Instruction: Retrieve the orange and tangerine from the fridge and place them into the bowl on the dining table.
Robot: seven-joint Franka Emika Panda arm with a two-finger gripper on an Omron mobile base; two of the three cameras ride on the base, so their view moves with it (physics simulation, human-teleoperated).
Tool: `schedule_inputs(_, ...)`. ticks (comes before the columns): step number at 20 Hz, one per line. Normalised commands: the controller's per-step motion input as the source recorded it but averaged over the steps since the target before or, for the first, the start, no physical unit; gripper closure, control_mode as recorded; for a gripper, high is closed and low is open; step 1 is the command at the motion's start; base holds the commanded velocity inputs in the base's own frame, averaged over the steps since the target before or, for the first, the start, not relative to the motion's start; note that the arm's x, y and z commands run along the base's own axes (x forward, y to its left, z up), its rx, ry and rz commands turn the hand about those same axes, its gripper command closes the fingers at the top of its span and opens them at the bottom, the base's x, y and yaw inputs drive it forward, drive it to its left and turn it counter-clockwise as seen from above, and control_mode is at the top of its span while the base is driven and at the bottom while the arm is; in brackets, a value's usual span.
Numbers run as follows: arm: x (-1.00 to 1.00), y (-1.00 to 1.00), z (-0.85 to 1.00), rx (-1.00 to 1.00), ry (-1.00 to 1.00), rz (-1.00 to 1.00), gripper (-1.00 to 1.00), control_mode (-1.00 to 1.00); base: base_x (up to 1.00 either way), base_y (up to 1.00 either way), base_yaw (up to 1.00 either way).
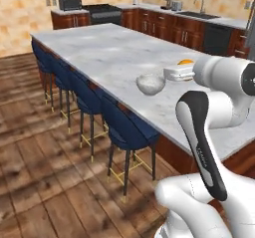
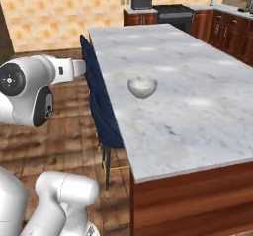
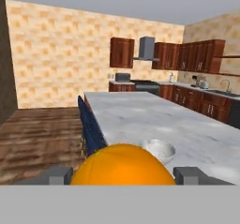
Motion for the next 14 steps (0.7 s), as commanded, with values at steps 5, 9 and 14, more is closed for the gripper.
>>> schedule_inputs(5,0.00,0.00,0.00,0.00,0.00,0.00,1.00,1.00,0.82,0.60,-0.59)
schedule_inputs(9,0.00,0.00,0.00,0.00,0.00,0.00,1.00,1.00,0.68,0.86,-0.58)
schedule_inputs(14,0.00,0.00,0.00,0.00,0.00,0.00,1.00,1.00,0.56,0.98,-0.57)
